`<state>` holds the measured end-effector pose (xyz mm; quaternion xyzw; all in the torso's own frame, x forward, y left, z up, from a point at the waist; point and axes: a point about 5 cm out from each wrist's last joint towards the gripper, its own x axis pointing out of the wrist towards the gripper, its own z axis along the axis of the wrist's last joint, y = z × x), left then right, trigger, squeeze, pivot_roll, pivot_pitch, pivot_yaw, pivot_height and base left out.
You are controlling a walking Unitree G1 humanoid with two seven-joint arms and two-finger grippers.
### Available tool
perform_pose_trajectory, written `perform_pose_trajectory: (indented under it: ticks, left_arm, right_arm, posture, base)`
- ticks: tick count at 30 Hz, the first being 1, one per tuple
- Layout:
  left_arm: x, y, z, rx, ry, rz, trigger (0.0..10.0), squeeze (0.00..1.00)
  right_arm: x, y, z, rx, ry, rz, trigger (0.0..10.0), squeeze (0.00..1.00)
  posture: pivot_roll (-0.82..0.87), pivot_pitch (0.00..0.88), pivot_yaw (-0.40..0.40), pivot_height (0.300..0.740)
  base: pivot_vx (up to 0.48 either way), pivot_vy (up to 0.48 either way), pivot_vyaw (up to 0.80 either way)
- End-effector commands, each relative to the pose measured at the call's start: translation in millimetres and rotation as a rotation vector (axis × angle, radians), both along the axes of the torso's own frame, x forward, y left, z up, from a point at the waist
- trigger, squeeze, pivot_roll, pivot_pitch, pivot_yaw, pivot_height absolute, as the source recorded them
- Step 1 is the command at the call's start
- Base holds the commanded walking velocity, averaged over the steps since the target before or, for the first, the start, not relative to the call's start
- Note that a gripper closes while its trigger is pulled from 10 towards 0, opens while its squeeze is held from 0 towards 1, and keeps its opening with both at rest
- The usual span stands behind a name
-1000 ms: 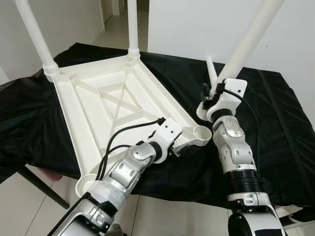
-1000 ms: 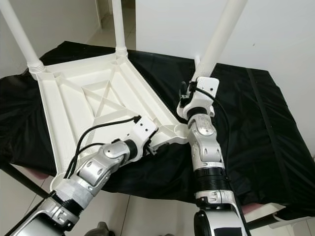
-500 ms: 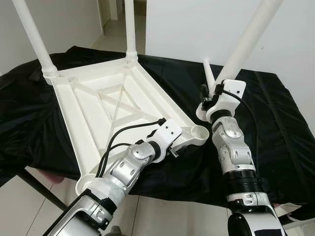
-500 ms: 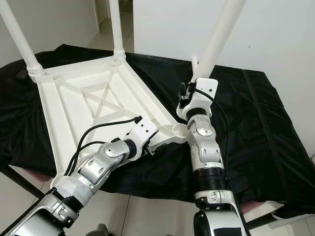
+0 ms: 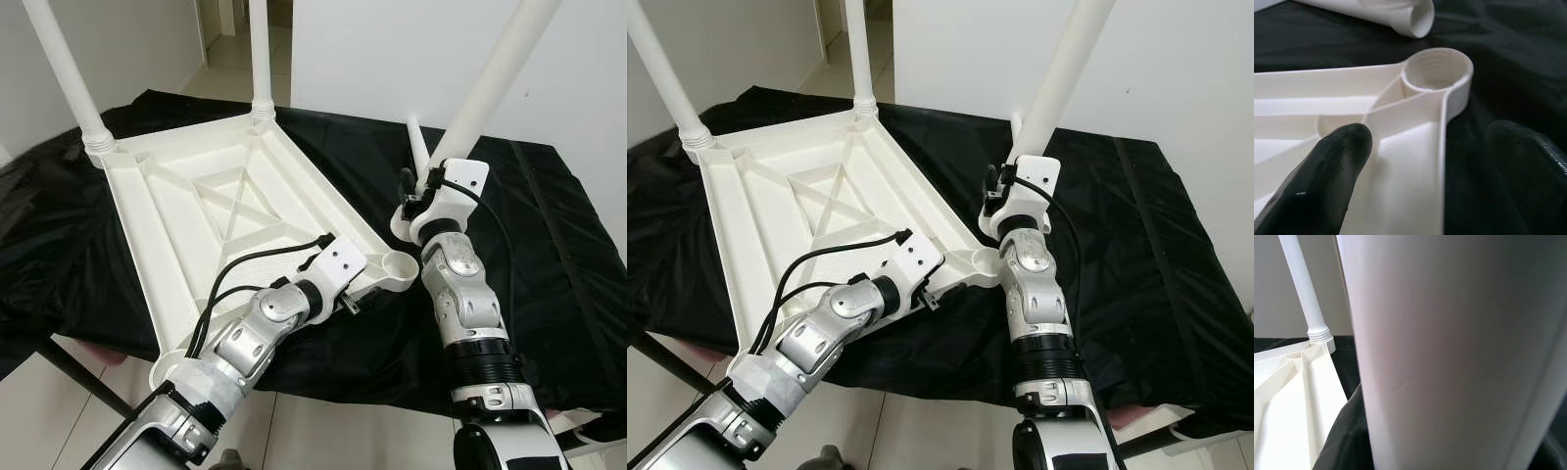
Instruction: Building children table
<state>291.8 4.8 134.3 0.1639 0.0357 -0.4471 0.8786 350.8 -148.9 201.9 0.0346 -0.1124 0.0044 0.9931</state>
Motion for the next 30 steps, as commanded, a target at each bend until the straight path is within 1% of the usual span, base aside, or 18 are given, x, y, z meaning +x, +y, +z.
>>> perform_pose_trajectory:
  ticks: [1,2,4,7,8,11,13,15,16,17,18,19,21,22,23,26,28,30]
  left_arm:
    - [-13.1,-6.2,-13.7,0.087,0.063,-0.229,10.0,0.0]
    - [-13.1,-6.2,-13.7,0.087,0.063,-0.229,10.0,0.0]
    - [-12.8,-6.6,-21.0,0.135,0.054,-0.22,10.0,0.0]
    - [-10.1,-5.9,-25.7,0.151,0.072,-0.189,10.0,0.0]
    - [-10.1,-5.9,-25.7,0.151,0.072,-0.189,10.0,0.0]
    - [-2.7,-3.0,-30.0,0.162,0.113,-0.116,10.0,0.0]
    - [-2.7,-3.0,-30.0,0.162,0.113,-0.116,10.0,0.0]
    - [4.6,-1.3,-28.8,0.152,0.129,-0.066,10.0,0.0]
    - [4.6,-1.3,-28.8,0.152,0.129,-0.066,10.0,0.0]
    - [7.1,-1.1,-27.2,0.147,0.131,-0.055,4.0,0.0]
    - [7.1,-1.1,-27.2,0.147,0.131,-0.055,4.0,0.0]
    - [8.5,-1.4,-26.0,0.147,0.128,-0.054,3.6,0.0]
    - [9.2,-2.0,-25.3,0.148,0.131,-0.056,3.6,0.0]
    - [9.3,-3.2,-24.6,0.149,0.133,-0.066,2.7,0.0]
    - [9.4,-4.5,-23.8,0.149,0.134,-0.073,3.0,0.0]
    - [9.5,-5.4,-23.0,0.148,0.133,-0.078,2.7,0.0]
    - [9.8,-6.5,-22.6,0.156,0.121,-0.089,4.1,0.0]
    - [9.7,-6.4,-23.0,0.162,0.118,-0.094,4.1,0.0]
  right_arm:
    - [-0.7,-3.3,-0.9,-0.012,-0.004,-0.018,10.0,0.0]
    - [-0.7,-3.3,-0.9,-0.012,-0.004,-0.018,10.0,0.0]
    - [-0.7,-3.6,-0.6,-0.017,-0.005,-0.019,10.0,0.0]
    - [-0.8,-3.9,-0.4,-0.018,-0.004,-0.02,10.0,0.0]
    - [-0.8,-3.9,-0.4,-0.018,-0.004,-0.02,10.0,0.0]
    - [-0.7,-4.1,-0.2,-0.017,-0.004,-0.022,10.0,0.0]
    - [-0.7,-4.1,-0.2,-0.017,-0.004,-0.022,10.0,0.0]
    - [-0.8,-4.3,0.1,-0.016,-0.004,-0.025,10.0,0.0]
    - [-0.8,-4.3,0.1,-0.016,-0.004,-0.025,10.0,0.0]
    - [-0.7,-4.4,0.3,-0.015,-0.004,-0.027,10.0,0.0]
    - [-0.7,-4.4,0.3,-0.015,-0.004,-0.027,10.0,0.0]
    - [-0.6,-4.5,0.4,-0.015,-0.004,-0.029,10.0,0.0]
    - [-0.6,-4.8,0.5,-0.015,-0.004,-0.031,10.0,0.0]
    - [-0.7,-5.7,0.4,-0.015,-0.003,-0.036,10.0,0.0]
    - [-0.8,-6.5,0.2,-0.013,-0.003,-0.041,10.0,0.0]
    - [-0.9,-7.0,0.1,-0.012,-0.002,-0.044,10.0,0.0]
    - [-1.7,-7.3,-0.2,-0.01,-0.002,-0.051,10.0,0.0]
    - [-2.0,-7.7,-0.2,-0.009,-0.003,-0.054,10.0,0.0]
  posture:
    - [0.09,0.0,-0.028,0.74]
    - [0.09,0.0,-0.028,0.74]
    - [0.09,0.002,-0.029,0.74]
    - [0.09,0.005,-0.03,0.74]
    - [0.09,0.005,-0.03,0.74]
    - [0.09,0.008,-0.028,0.74]
    - [0.09,0.008,-0.028,0.74]
    - [0.09,0.013,-0.026,0.74]
    - [0.09,0.013,-0.026,0.74]
    - [0.09,0.019,-0.023,0.74]
    - [0.09,0.019,-0.023,0.74]
    - [0.09,0.019,-0.023,0.74]
    - [0.09,0.024,-0.019,0.74]
    - [0.08,0.029,-0.015,0.74]
    - [0.08,0.03,-0.012,0.74]
    - [0.08,0.031,-0.01,0.74]
    - [0.08,0.033,-0.005,0.74]
    - [0.08,0.035,-0.002,0.74]
  base:
    - [0.0,0.0,0.0]
    - [0.0,0.0,0.0]
    - [0.0,0.0,0.0]
    - [0.0,0.0,0.0]
    - [0.0,0.0,0.0]
    - [0.0,0.0,0.0]
    - [0.0,0.0,0.0]
    - [0.0,0.0,0.0]
    - [0.0,0.0,0.0]
    - [0.0,0.0,0.0]
    - [0.0,0.0,0.0]
    - [0.0,0.0,0.0]
    - [0.0,0.0,0.0]
    - [0.0,0.0,0.0]
    - [0.0,0.0,0.0]
    - [0.0,0.0,0.0]
    - [0.0,0.0,0.0]
    - [0.0,0.0,0.0]
